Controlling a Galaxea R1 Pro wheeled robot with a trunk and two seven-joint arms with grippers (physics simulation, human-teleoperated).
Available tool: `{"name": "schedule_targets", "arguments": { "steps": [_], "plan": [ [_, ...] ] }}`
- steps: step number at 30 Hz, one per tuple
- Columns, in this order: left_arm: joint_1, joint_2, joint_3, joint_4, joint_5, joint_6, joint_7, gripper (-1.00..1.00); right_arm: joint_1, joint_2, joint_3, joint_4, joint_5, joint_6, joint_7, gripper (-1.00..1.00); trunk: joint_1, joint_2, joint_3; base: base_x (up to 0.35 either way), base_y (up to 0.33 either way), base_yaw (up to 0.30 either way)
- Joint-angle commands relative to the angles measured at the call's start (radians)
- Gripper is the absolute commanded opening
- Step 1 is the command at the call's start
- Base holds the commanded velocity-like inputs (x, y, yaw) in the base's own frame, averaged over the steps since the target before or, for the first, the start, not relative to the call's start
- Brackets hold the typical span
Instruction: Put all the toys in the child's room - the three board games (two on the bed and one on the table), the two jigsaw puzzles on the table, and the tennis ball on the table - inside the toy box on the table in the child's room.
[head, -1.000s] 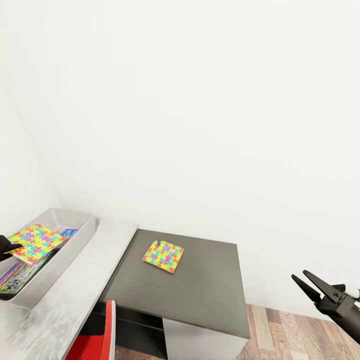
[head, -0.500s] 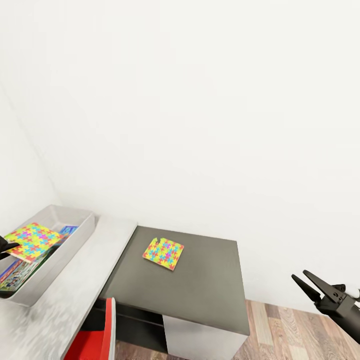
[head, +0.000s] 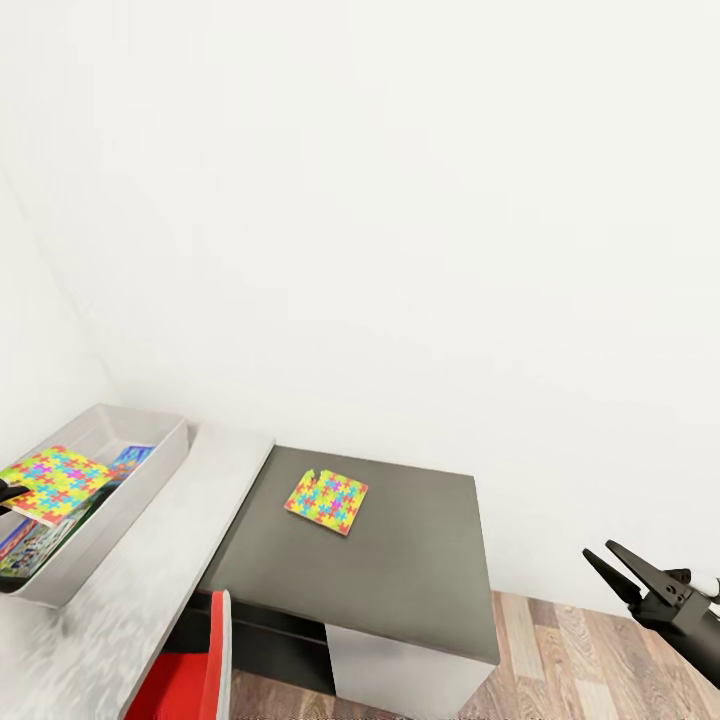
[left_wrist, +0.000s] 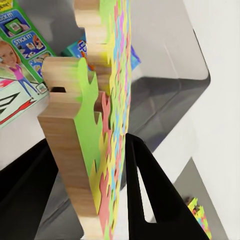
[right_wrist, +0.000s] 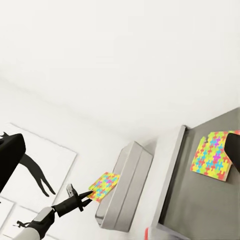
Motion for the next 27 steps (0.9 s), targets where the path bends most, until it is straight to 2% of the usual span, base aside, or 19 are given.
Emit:
{"name": "schedule_targets", "arguments": {
  "steps": [1, 7, 21, 22, 27],
  "plan": [
    [-0.002, 0.0, 0.007, 0.0, -0.006, 0.006, -0.007, -1.0, 0.0, 0.0, 0.0, -0.001, -0.004, 0.005, 0.0, 1.0, 0.001, -0.002, -0.003, 0.0, 0.0, 0.0],
    [-0.002, 0.003, 0.052, 0.0, -0.007, 0.005, -0.006, -1.0, 0.0, 0.0, 0.0, -0.001, -0.004, 0.005, 0.0, 1.0, 0.001, -0.002, -0.013, 0.0, 0.0, 0.0],
    [-0.002, 0.004, 0.061, 0.0, -0.007, -0.009, -0.006, -1.0, 0.0, 0.0, -0.001, -0.001, -0.004, 0.005, 0.003, 1.0, 0.001, -0.002, -0.036, 0.0, 0.0, 0.0],
    [-0.002, 0.004, 0.061, 0.0, -0.007, -0.01, -0.006, 1.0, 0.0, 0.0, -0.002, -0.001, -0.004, 0.005, 0.003, 1.0, 0.001, -0.002, -0.038, 0.0, 0.0, 0.0],
    [-0.002, 0.004, 0.061, 0.0, -0.007, -0.011, -0.006, 1.0, 0.0, 0.0, -0.002, -0.001, -0.003, 0.005, 0.003, 1.0, 0.001, -0.002, -0.042, 0.0, 0.0, 0.0]
  ]
}}
